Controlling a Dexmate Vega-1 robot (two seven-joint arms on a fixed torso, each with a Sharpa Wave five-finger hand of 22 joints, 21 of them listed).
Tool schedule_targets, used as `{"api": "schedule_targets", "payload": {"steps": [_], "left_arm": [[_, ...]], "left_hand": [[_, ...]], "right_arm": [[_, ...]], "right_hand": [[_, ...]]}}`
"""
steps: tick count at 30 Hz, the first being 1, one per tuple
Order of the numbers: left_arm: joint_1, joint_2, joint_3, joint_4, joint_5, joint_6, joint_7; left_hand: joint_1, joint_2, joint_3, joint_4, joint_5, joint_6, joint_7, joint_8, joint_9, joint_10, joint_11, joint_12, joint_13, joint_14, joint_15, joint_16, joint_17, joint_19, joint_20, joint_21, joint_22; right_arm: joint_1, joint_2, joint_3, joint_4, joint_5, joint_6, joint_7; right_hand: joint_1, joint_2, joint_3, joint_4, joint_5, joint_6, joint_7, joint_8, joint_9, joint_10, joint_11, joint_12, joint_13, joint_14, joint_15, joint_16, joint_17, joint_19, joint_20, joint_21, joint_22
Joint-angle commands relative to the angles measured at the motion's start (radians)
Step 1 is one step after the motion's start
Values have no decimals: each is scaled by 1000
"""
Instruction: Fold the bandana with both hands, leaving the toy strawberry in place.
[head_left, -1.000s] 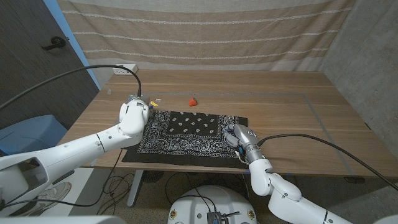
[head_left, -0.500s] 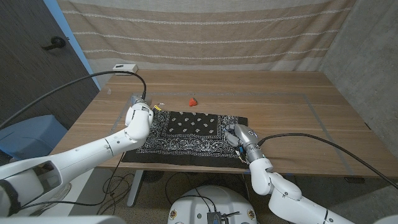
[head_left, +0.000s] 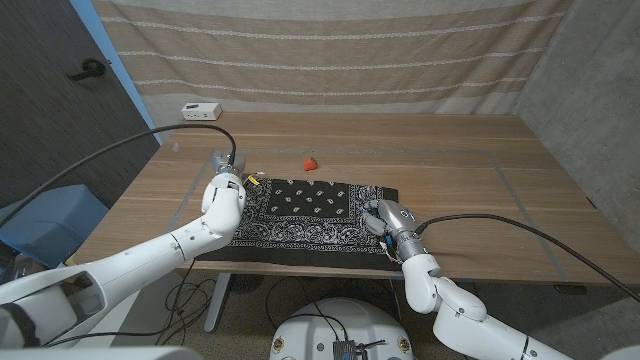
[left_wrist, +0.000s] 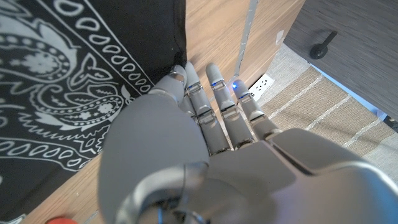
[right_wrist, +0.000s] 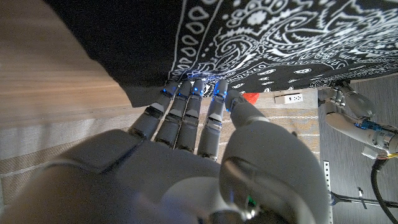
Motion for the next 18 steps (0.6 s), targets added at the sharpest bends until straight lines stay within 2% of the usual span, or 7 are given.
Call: {"api": "schedule_targets", "payload": {"steps": [1, 4, 6, 8, 9, 14, 18], "left_arm": [[84, 56, -105, -169, -62, 10, 42], [103, 78, -129, -219, -85, -2, 36], [100, 85, -129, -239, -83, -2, 0], [89, 88, -122, -251, -75, 2, -52], [78, 91, -112, -253, -61, 0, -88], [32, 78, -77, -235, -2, 6, -248], [7, 57, -51, -203, 76, 12, -328]], "left_hand": [[-260, -49, -82, 97, -5, -250, -24, -121, -26, -250, 81, -93, 38, -160, -37, -112, -21, -109, 43, 9, 1], [-344, -44, -100, 131, -4, -303, -16, -146, -31, -293, 112, -117, 32, -198, -4, -139, -30, -158, 65, 2, 1], [-396, -66, -120, 144, -8, -338, -18, -160, -35, -328, 125, -135, 29, -223, 4, -154, -35, -177, 74, 0, 0], [-424, -85, -135, 149, -9, -363, -19, -167, -36, -350, 120, -145, 29, -248, 19, -167, -40, -200, 83, -6, -2], [-444, -106, -148, 149, -8, -382, -24, -170, -37, -367, 117, -152, 30, -264, 20, -175, -43, -210, 85, -9, -2], [-458, -159, -174, 136, 0, -397, -33, -171, -39, -374, 115, -159, 25, -274, 16, -181, -51, -210, 86, -9, -5], [-423, -200, -180, 100, 18, -398, -44, -164, -41, -361, 106, -164, 15, -276, 5, -185, -64, -201, 79, -7, -8]], "right_arm": [[4, -1, -1, 9, 6, 7, -4], [8, -1, -1, 12, 8, 10, -2], [11, 0, -2, 15, 8, 12, -2], [12, 0, -1, 17, 12, 17, -2], [13, 0, 0, 19, 12, 19, -3], [13, -3, 4, 20, 15, 24, -7], [14, -4, 6, 20, 19, 25, -5]], "right_hand": [[11, 1, 6, 5, 4, 13, -4, -1, 3, 13, -6, -1, 2, 12, -42, 7, 3, 10, 1, 5, 3], [11, 2, 7, 6, 4, 13, -4, -2, 3, 13, -2, -2, 2, 12, -42, 7, 4, 10, 1, 5, 3], [12, 2, 6, 6, 4, 14, -4, -3, 3, 13, 0, -2, 2, 12, -42, 8, 4, 11, 1, 5, 3], [12, 2, 7, 6, 5, 14, -4, -3, 4, 13, -1, -2, 2, 12, -42, 7, 4, 11, 0, 5, 3], [12, 2, 7, 6, 4, 14, -4, -3, 4, 14, -1, -3, 2, 12, -42, 7, 4, 11, 0, 5, 3], [12, 2, 7, 6, 4, 13, -4, -5, 4, 14, -2, -3, 2, 12, -42, 8, 4, 11, 0, 5, 3], [12, 2, 7, 7, 4, 14, -4, -6, 4, 14, -2, -4, 3, 12, -43, 8, 5, 11, 0, 5, 3]]}}
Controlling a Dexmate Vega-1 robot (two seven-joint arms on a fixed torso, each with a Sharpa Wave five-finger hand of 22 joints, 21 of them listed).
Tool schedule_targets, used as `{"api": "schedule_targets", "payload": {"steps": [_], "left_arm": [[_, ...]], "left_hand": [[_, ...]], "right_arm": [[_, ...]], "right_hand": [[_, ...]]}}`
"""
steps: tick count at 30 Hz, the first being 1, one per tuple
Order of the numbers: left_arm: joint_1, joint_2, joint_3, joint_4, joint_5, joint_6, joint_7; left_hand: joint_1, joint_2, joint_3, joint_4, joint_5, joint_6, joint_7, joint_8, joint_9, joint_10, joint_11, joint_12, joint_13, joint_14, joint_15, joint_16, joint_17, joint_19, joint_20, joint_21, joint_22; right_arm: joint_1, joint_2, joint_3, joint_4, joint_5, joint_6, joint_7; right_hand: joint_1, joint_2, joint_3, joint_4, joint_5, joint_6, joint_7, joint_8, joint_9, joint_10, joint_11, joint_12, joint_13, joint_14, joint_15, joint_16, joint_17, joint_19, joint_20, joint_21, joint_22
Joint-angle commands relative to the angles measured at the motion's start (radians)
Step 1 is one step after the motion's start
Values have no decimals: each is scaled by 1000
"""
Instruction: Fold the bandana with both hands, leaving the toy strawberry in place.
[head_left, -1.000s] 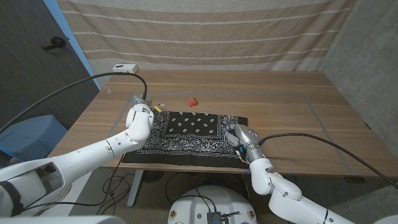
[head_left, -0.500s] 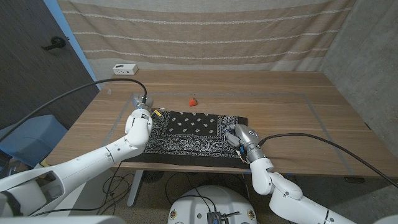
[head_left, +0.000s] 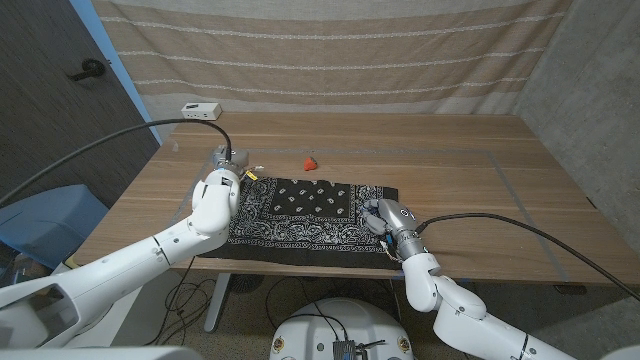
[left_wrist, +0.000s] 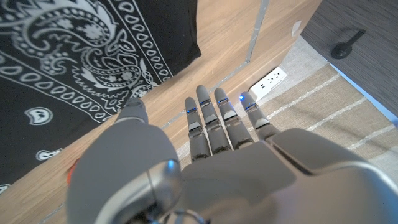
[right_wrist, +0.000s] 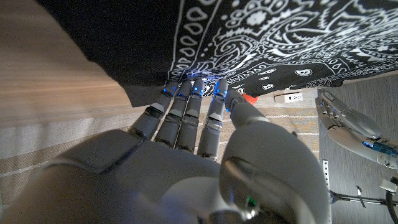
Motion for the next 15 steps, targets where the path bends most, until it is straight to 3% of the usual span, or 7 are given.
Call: {"api": "schedule_targets", "payload": {"steps": [1, 7, 15], "left_arm": [[-61, -20, 49, 13, 144, 11, -256], [-71, -62, 55, 83, 226, -4, -294], [-70, -105, 54, 158, 282, -37, -282]], "left_hand": [[39, -41, 1, -37, 21, -16, -13, 3, -2, 8, -10, -7, -9, -8, -27, -5, -11, 7, -9, -3, -1], [81, -49, 8, -68, 39, -55, -32, -5, -4, -45, -12, -44, -28, -33, -27, -17, -23, 12, -15, -1, -2], [100, -47, 12, -81, 48, -91, -37, -9, -5, -48, -15, -55, -41, -30, -31, -14, -28, 16, -19, 1, -3]], "right_arm": [[5, -4, 7, 5, 10, 11, 1], [8, -4, 9, 7, 14, 12, 4], [13, -5, 12, 11, 23, 13, 9]], "right_hand": [[12, 2, 3, 3, 4, 9, 2, -6, 4, 6, 0, -4, 3, 7, -38, 8, 5, 11, 0, 8, 3], [13, 2, 3, 3, 4, 11, 2, -7, 4, 6, 4, -5, 3, 7, -38, 8, 6, 11, 0, 8, 3], [12, 2, 3, 5, 4, 14, 3, -9, 4, 8, 2, -6, 3, 8, -35, 8, 6, 11, 0, 8, 3]]}}
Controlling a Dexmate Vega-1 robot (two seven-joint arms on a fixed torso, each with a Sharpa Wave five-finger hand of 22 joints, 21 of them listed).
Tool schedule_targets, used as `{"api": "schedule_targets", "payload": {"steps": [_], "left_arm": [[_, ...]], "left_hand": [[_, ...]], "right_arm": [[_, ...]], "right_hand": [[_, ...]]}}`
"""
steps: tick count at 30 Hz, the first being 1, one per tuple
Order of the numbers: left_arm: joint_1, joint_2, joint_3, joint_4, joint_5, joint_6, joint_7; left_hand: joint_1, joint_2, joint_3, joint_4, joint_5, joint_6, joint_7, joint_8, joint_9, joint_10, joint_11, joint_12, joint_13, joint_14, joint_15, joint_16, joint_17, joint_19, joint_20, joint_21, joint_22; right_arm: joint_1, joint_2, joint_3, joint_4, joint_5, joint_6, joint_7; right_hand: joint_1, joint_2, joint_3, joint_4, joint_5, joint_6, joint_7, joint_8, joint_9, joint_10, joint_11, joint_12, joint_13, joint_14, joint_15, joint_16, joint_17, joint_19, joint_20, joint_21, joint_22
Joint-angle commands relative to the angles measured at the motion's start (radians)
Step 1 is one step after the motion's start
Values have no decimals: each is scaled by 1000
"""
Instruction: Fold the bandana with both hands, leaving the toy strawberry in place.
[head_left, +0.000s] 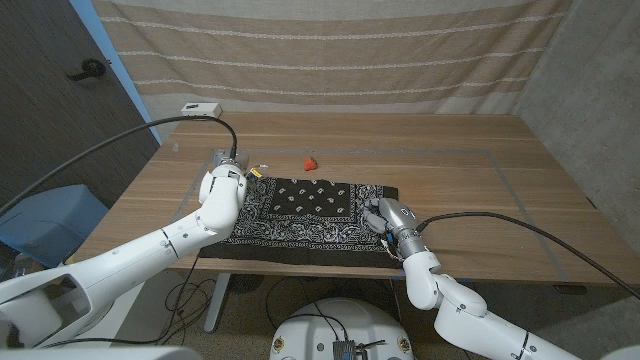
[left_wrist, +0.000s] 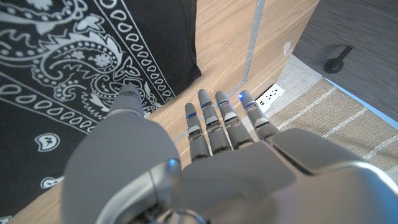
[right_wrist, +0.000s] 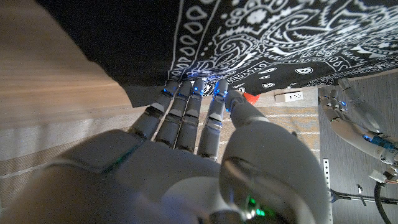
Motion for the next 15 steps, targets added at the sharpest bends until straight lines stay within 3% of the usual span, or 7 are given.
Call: {"api": "schedule_targets", "payload": {"steps": [1, 10, 15], "left_arm": [[-23, -79, 16, 130, 114, -39, -46], [-29, -117, 13, 184, 74, -91, -6], [-32, -124, 17, 194, 52, -111, 21]], "left_hand": [[14, 2, 1, -9, 9, 10, 2, 11, -1, 40, -11, 8, -8, 6, -33, -1, -1, 3, -7, 2, 1], [48, 44, 26, -21, 15, 88, 8, 41, -2, 114, -16, 21, -30, 56, -53, 17, -4, 27, -19, 13, 1], [113, 83, 58, -59, -6, 223, 16, 77, -2, 245, -55, 49, -59, 120, -91, 31, -11, 68, -38, 35, 0]], "right_arm": [[8, -3, 6, 5, 15, 5, 9], [11, -4, 13, 7, 23, -1, 10], [11, -5, 15, 7, 29, -6, 12]], "right_hand": [[12, 2, 3, 5, 4, 8, -2, -1, 4, 8, 2, -6, 3, 9, -36, 8, 1, 11, 0, 4, 4], [12, 2, 4, 6, 5, 12, 0, -3, 4, 10, 0, -7, 3, 11, -34, 9, 2, 11, 0, 4, 4], [12, 3, 4, 7, 5, 14, -1, -3, 4, 12, -2, -8, 3, 10, -35, 8, 2, 11, 0, 4, 4]]}}
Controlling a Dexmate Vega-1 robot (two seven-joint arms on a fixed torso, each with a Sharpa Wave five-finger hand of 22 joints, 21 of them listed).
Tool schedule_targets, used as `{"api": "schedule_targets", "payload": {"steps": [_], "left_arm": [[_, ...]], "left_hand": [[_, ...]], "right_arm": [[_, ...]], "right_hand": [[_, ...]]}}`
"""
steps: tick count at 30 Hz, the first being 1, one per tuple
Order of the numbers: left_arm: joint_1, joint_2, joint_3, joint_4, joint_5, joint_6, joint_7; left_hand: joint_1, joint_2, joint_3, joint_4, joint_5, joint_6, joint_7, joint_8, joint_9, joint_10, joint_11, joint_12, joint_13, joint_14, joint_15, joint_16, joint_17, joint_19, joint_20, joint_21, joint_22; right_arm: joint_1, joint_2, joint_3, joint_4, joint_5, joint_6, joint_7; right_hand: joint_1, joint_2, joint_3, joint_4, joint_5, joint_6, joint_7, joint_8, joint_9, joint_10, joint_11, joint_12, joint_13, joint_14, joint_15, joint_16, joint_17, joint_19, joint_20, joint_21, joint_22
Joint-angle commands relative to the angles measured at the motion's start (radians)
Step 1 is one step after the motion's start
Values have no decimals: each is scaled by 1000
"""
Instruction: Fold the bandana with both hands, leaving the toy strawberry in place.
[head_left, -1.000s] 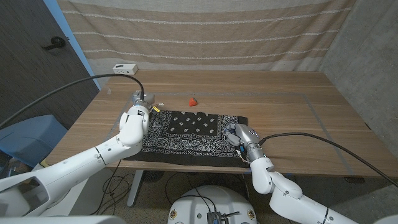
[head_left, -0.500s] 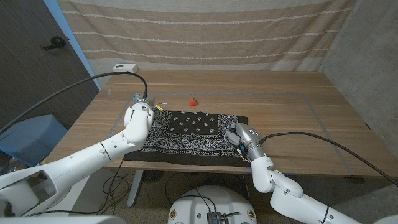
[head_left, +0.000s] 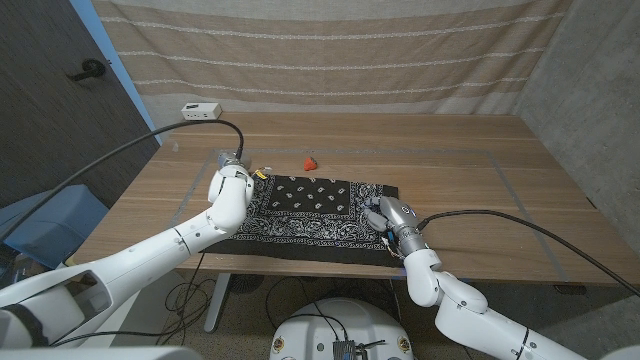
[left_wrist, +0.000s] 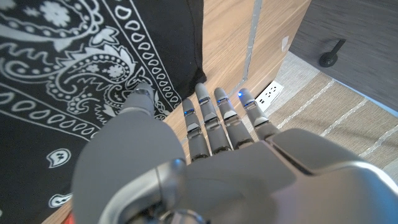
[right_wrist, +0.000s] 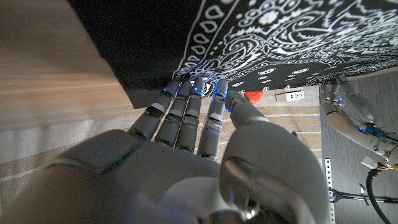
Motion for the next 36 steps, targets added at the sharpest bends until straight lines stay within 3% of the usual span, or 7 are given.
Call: {"api": "schedule_targets", "payload": {"steps": [1, 4, 13, 19, 27, 31, 36], "left_arm": [[-8, -41, 10, 62, -28, -51, 39], [-11, -44, 17, 70, -35, -58, 44], [-10, -55, 36, 94, -59, -54, 70], [0, -58, 39, 100, -90, -51, 131], [16, -47, 28, 70, -144, -40, 199], [9, -25, 26, 10, -130, -4, 125], [7, -3, 18, -54, -86, 33, 55]], "left_hand": [[67, 33, 33, -29, -30, 154, 11, 46, 5, 137, -36, 32, -25, 63, -100, 18, -2, 41, -15, 25, 0], [111, 45, 48, -49, -46, 250, 14, 75, 6, 227, -66, 47, -41, 107, -121, 29, -5, 61, -25, 39, -1], [206, 73, 77, -63, -59, 322, 30, 89, 6, 287, -81, 43, -66, 213, -170, 69, 3, 115, -55, 72, 0], [366, 108, 101, -72, -51, 461, 41, 135, 14, 419, -98, 88, -59, 375, -193, 159, 46, 196, -79, 133, 2], [451, 102, 81, -64, -45, 494, 73, 156, 29, 443, -92, 121, -1, 436, -194, 208, 88, 260, -63, 203, 11], [401, 94, 26, -20, -47, 336, 56, 139, 82, 298, -83, 130, 104, 338, -159, 167, 114, 208, -19, 242, 14], [226, 36, -94, 22, -45, 59, 19, 112, 163, -64, -42, 140, 282, 133, -101, 135, 236, 87, 13, 262, 4]], "right_arm": [[3, -4, 6, 2, 12, -8, 4], [1, -6, 8, 1, 14, -7, 1], [-2, -20, 14, -6, 15, -3, 0], [-1, -25, 17, -3, 18, 7, 1], [-2, -28, 21, -1, 23, 10, 1], [-2, -29, 22, 1, 24, 15, 1], [1, -27, 21, 8, 26, 18, 2]], "right_hand": [[12, 3, 4, 7, 5, 14, -1, -4, 4, 12, -1, -1, 3, 10, -35, 8, 3, 11, -1, 5, 3], [12, 2, 5, 7, 5, 14, -1, -5, 4, 13, 4, -1, 3, 11, -35, 7, 2, 11, -1, 5, 3], [12, 1, 6, 7, 5, 19, 0, -6, 4, 18, 3, -1, 3, 13, -35, 7, 1, 12, -1, 5, 3], [14, 0, 7, 6, 5, 21, -1, -7, 4, 18, 4, -2, 3, 14, -35, 6, 0, 12, -1, 5, 3], [13, 0, 7, 7, 5, 22, -1, -8, 5, 19, 0, -3, 3, 16, -35, 7, 1, 13, -2, 5, 3], [13, 0, 7, 7, 5, 23, -1, -9, 5, 20, 4, -3, 4, 15, -36, 6, 1, 13, -2, 5, 3], [14, 0, 8, 7, 5, 28, 1, -8, 5, 25, 4, -3, 4, 17, -35, 6, 1, 13, -2, 6, 3]]}}
